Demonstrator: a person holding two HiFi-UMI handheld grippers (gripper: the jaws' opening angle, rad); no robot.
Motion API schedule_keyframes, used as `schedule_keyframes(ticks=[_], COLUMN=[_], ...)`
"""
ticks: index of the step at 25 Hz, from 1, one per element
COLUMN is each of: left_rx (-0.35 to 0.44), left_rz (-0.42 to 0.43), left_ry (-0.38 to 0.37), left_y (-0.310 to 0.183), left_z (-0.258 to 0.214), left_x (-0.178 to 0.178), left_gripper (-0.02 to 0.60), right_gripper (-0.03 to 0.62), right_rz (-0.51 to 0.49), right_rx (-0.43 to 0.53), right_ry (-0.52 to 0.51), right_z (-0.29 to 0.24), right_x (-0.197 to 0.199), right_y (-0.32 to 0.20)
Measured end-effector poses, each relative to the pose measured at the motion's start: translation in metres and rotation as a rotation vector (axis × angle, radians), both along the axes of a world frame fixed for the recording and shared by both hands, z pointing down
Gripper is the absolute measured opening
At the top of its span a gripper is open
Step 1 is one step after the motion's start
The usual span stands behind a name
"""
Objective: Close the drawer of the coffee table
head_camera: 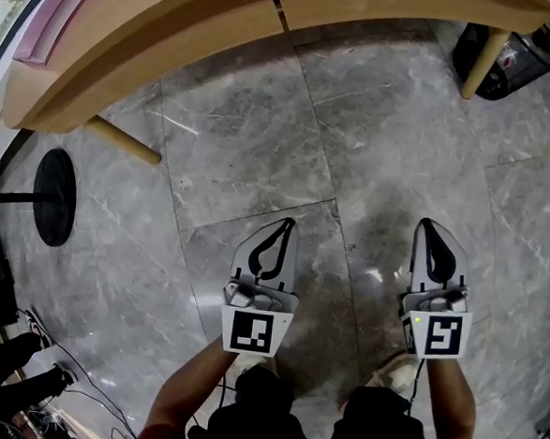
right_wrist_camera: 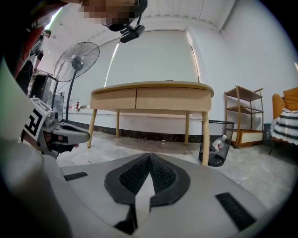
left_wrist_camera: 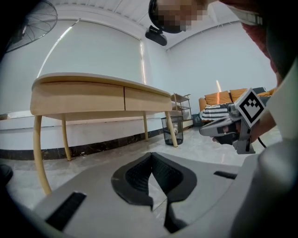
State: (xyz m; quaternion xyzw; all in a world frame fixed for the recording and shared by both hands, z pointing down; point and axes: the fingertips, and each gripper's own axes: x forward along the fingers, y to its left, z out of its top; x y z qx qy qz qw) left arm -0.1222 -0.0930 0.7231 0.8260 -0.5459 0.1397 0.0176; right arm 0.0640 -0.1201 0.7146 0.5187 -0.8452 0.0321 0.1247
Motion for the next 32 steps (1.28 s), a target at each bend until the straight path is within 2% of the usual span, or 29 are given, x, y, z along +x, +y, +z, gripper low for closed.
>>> schedule_keyframes(ticks=[2,3,6,10,13,16,18,20,24,28,32], left_rx=[-0.033,-0.048,-0.09,-0.124,-0.145,-0.254,-0.328,-0.367,-0.346,-0.328,-0.257], left_rz=[0.058,0.069,0.062,0.044,-0.026,-0.152,-0.232,-0.285,-0.323,-0.326,-0.327], left_ry=[-0.092,-0.11,-0.104,-0.098,-0.042,0.045,0.073,0.09,0.122,0.114,0.139], left_y=[0.006,0.009,0.019,0.032,0.041,0.061,0.079,0.093,0.097,0.109,0.112], left_z=[-0.009,-0.018,-0.059,-0.137,-0.207,-0.28,-0.331,-0.386,-0.489,-0.579,-0.662], left_x=[0.0,-0.001,-0.006,-0.013,-0.019,-0.025,-0.029,-0.032,-0.028,-0.029,-0.036], left_gripper=[0.008,0.008,0.008,0.008,0.008,0.008,0.008,0.008,0.008,0.008,0.008], right_gripper=[-0.002,-0.002,-0.003,-0.003,-0.003,-0.003,-0.003,-0.003,-0.002,-0.003,-0.003], right_rz=[-0.002,-0.002,0.02,0.067,0.084,0.077,0.076,0.066,0.041,0.037,0.053], right_rx=[-0.051,-0.082,-0.156,-0.225,-0.267,-0.292,-0.328,-0.36,-0.353,-0.314,-0.255], right_ry=[-0.009,-0.014,-0.023,-0.038,-0.051,-0.053,-0.057,-0.063,-0.06,-0.053,-0.055], right_z=[-0.01,-0.017,-0.057,-0.134,-0.206,-0.288,-0.344,-0.398,-0.499,-0.593,-0.673], right_x=[-0.001,-0.001,0.004,0.009,0.006,0.001,-0.003,-0.009,-0.016,-0.011,0.001], right_y=[0.001,0.002,0.009,0.025,0.038,0.051,0.061,0.071,0.069,0.076,0.075])
